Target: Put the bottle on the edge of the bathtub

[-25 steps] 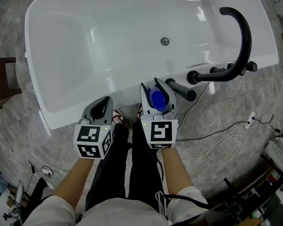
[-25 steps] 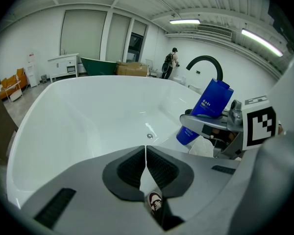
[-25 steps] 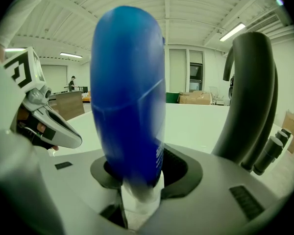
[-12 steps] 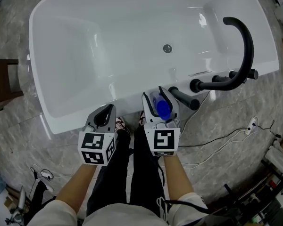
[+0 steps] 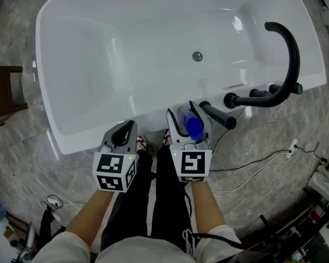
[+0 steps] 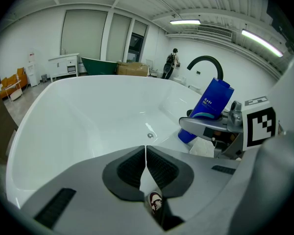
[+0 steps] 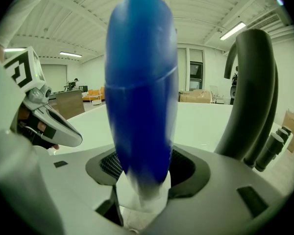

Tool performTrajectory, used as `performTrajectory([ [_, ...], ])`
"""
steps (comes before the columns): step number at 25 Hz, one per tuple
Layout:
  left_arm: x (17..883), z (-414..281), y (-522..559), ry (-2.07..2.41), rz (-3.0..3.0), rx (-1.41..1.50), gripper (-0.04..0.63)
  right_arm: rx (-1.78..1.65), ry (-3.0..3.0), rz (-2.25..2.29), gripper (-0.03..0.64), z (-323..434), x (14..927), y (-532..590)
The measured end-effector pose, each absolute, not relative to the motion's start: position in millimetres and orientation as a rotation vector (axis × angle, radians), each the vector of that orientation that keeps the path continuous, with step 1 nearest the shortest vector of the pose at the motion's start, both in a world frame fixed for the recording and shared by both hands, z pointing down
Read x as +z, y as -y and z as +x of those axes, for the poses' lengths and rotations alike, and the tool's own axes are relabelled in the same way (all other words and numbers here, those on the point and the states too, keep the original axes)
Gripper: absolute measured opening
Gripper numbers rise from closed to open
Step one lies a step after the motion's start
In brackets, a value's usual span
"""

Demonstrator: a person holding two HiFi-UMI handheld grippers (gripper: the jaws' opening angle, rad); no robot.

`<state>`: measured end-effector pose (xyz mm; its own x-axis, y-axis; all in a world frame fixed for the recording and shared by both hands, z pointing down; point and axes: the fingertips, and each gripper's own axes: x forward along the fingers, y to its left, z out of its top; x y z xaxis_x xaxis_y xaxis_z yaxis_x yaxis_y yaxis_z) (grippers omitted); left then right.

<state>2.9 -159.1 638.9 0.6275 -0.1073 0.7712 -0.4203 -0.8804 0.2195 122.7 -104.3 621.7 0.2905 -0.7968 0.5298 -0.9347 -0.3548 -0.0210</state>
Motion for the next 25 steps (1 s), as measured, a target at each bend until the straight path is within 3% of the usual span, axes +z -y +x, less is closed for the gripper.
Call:
performTrajectory([
  [25,625.3,11.2,160.3,0.404,2.496,1.091,0.025,0.739,1.516,2.310,0.275,117.3,603.4,80.2],
])
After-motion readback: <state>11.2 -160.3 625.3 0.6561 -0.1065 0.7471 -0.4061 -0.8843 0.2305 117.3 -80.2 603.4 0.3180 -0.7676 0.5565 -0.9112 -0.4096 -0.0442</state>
